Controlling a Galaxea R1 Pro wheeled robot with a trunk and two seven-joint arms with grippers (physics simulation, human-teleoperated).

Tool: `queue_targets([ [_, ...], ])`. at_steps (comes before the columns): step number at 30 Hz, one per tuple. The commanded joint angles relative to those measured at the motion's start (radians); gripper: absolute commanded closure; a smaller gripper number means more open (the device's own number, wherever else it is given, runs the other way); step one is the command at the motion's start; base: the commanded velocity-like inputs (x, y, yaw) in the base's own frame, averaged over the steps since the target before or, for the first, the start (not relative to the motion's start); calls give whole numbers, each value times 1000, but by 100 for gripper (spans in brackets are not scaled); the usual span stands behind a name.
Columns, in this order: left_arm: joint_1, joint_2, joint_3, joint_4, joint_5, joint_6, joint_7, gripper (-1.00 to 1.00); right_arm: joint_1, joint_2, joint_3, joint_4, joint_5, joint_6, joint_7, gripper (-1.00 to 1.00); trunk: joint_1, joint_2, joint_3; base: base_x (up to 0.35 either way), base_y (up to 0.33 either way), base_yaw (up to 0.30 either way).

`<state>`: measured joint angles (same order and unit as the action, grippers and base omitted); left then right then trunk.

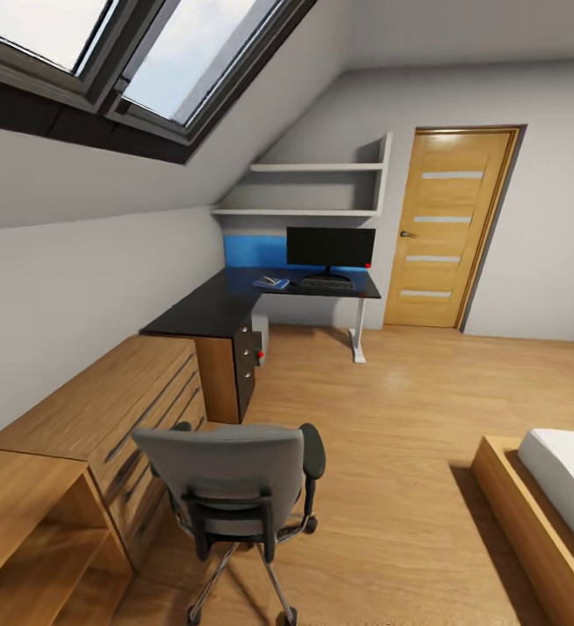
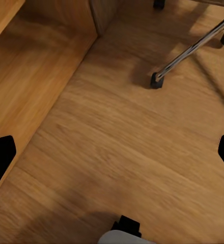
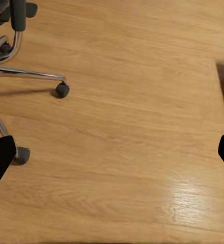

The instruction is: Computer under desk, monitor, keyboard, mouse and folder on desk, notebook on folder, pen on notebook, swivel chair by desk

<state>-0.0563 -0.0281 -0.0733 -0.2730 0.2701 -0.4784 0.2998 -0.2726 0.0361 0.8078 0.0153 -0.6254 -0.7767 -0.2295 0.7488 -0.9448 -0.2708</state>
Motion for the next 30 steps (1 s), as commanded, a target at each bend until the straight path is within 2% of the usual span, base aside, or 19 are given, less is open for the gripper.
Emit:
queue_targets([
  [1,0,0,-8,0,8,-3,5,-100,-1,1,8,2,0,-1,-8,-100,0,-1,-2,0,0,-219],
  [20,0,0,-8,0,8,-2,5,-100,-1,1,11,2,3,-2,-8,-100,0,-1,-11,0,0,-229],
  [27,0,0,-8,0,8,-3,5,-100,-1,2,12,2,4,-2,-8,-100,0,-1,-12,0,18,-78],
  [30,0,0,-8,0,8,-3,5,-100,-1,3,13,2,4,-2,-8,-100,0,-1,-12,0,239,-7],
])
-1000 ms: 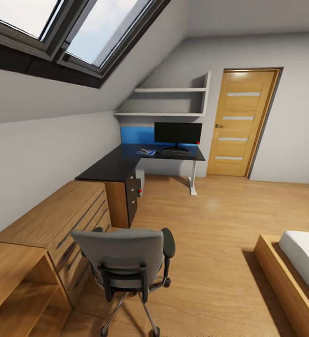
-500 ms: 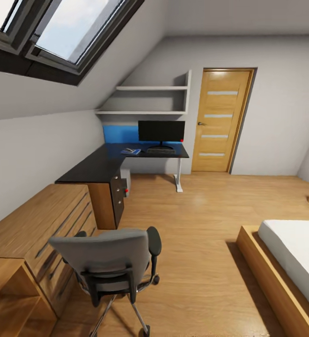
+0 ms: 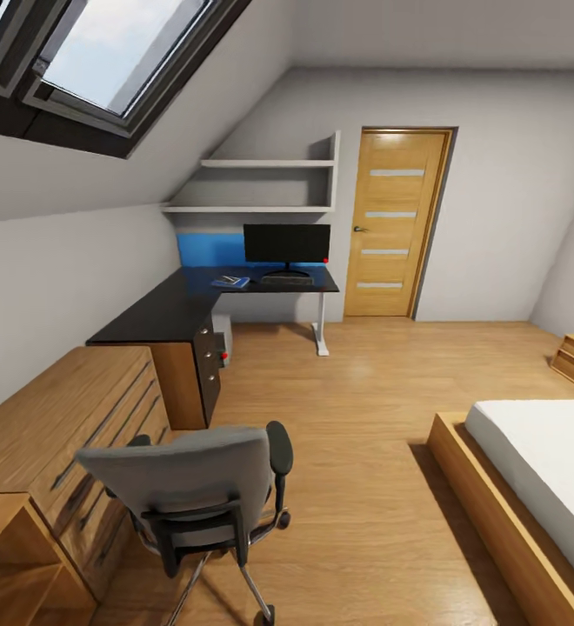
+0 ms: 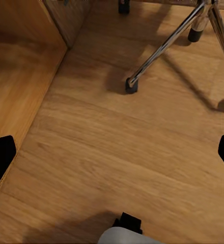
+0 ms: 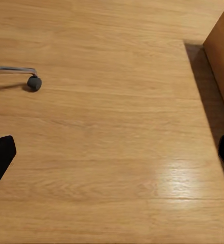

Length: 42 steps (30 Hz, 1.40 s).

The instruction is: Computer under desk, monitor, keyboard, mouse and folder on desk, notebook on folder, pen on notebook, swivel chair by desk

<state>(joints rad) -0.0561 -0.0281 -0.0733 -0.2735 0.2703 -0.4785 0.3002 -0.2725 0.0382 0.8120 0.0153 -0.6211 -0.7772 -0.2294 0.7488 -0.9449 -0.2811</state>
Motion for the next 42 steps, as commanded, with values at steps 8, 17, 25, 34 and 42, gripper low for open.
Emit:
queue_targets([
  [8,-1,0,-8,0,7,-3,5,-100,-1,2,9,2,1,-2,-8,-100,0,-1,-1,0,308,-2],
  [17,-1,-1,-8,0,7,-3,5,-100,-1,2,9,2,1,-1,-8,-100,0,-1,-1,51,310,0],
  [25,-1,0,-8,0,7,-3,5,-100,-1,2,9,2,1,-2,-8,-100,0,-1,-1,104,141,0],
  [34,-1,0,-8,0,7,-3,5,-100,-1,2,10,3,1,-1,-8,-100,0,-1,-1,10,62,0],
  [42,-1,-1,-9,0,7,-2,5,-100,-1,2,9,3,1,-1,-8,-100,0,-1,-1,0,125,0],
])
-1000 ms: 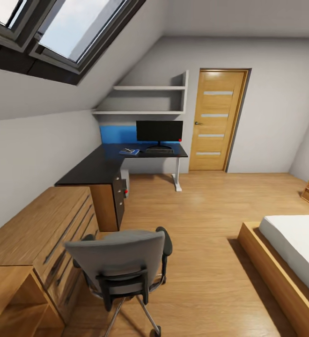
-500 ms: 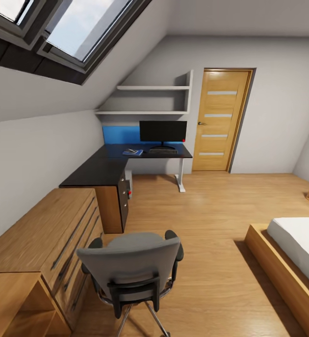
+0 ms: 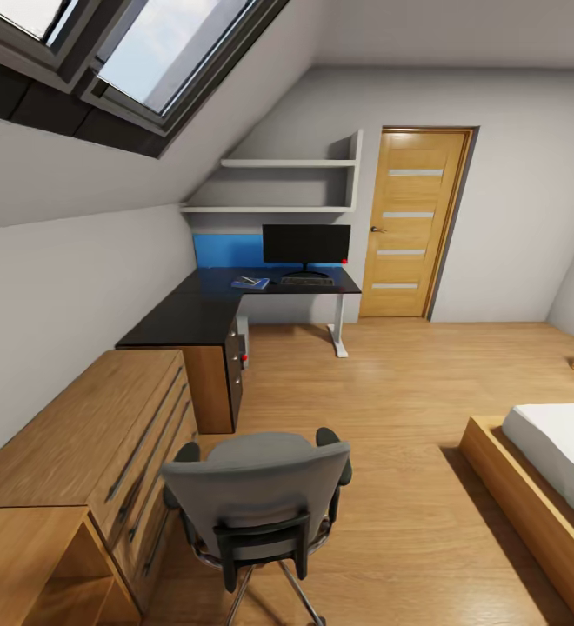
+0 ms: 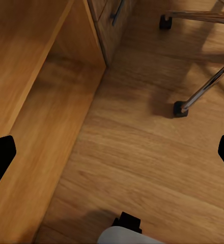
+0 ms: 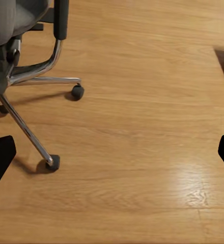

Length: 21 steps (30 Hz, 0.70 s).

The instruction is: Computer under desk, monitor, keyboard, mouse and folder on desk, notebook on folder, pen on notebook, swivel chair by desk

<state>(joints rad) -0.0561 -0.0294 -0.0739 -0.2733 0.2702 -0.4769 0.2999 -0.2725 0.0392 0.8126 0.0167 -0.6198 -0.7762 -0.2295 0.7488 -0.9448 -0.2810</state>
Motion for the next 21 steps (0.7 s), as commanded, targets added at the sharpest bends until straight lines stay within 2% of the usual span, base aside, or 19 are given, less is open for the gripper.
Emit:
queue_targets([
  [1,-1,0,-8,0,8,-3,5,-100,-1,1,8,2,0,-2,-8,-100,0,-1,-1,0,44,0],
  [8,-1,0,-9,0,8,-3,5,-100,-1,1,8,2,0,-2,-8,-100,0,-1,-1,0,159,0],
  [16,-1,0,-9,0,8,-4,5,-100,-1,1,9,2,0,-2,-8,-100,0,-1,-1,0,47,0],
  [21,-1,-1,-9,0,8,-5,5,-100,-1,1,10,2,1,-2,-8,-100,0,-1,-1,0,197,0],
])
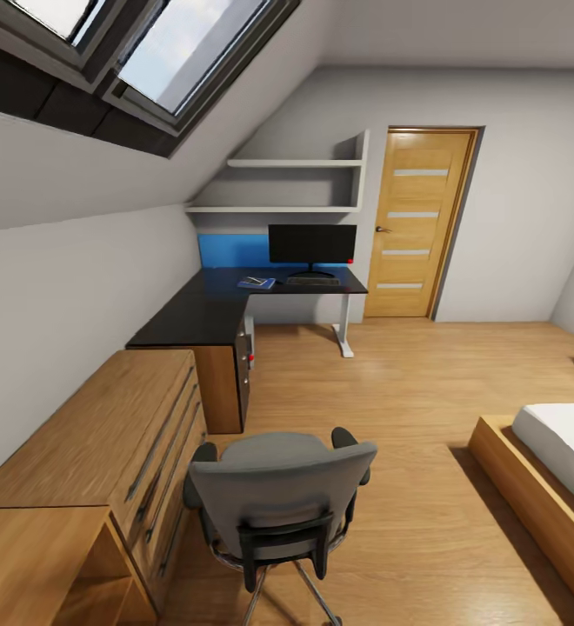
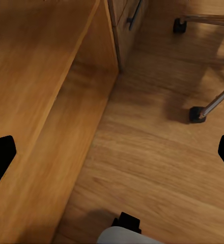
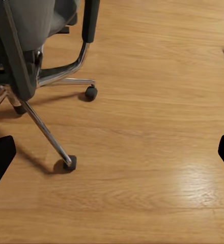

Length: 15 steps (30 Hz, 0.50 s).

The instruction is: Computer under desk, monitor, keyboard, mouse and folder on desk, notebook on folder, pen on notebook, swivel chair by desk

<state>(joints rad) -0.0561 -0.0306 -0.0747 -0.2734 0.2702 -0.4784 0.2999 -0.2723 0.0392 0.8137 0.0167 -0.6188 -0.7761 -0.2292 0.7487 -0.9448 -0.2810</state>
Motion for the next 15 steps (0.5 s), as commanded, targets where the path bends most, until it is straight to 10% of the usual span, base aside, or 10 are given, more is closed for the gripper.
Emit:
queue_targets([
  [1,-1,1,-8,0,7,-3,5,-100,-1,1,9,2,0,-2,-8,-100,0,-1,-1,0,113,0],
  [15,-1,0,-6,-4,8,-8,6,-100,-1,0,7,2,-1,-1,-8,-100,0,-1,-1,0,24,0],
])
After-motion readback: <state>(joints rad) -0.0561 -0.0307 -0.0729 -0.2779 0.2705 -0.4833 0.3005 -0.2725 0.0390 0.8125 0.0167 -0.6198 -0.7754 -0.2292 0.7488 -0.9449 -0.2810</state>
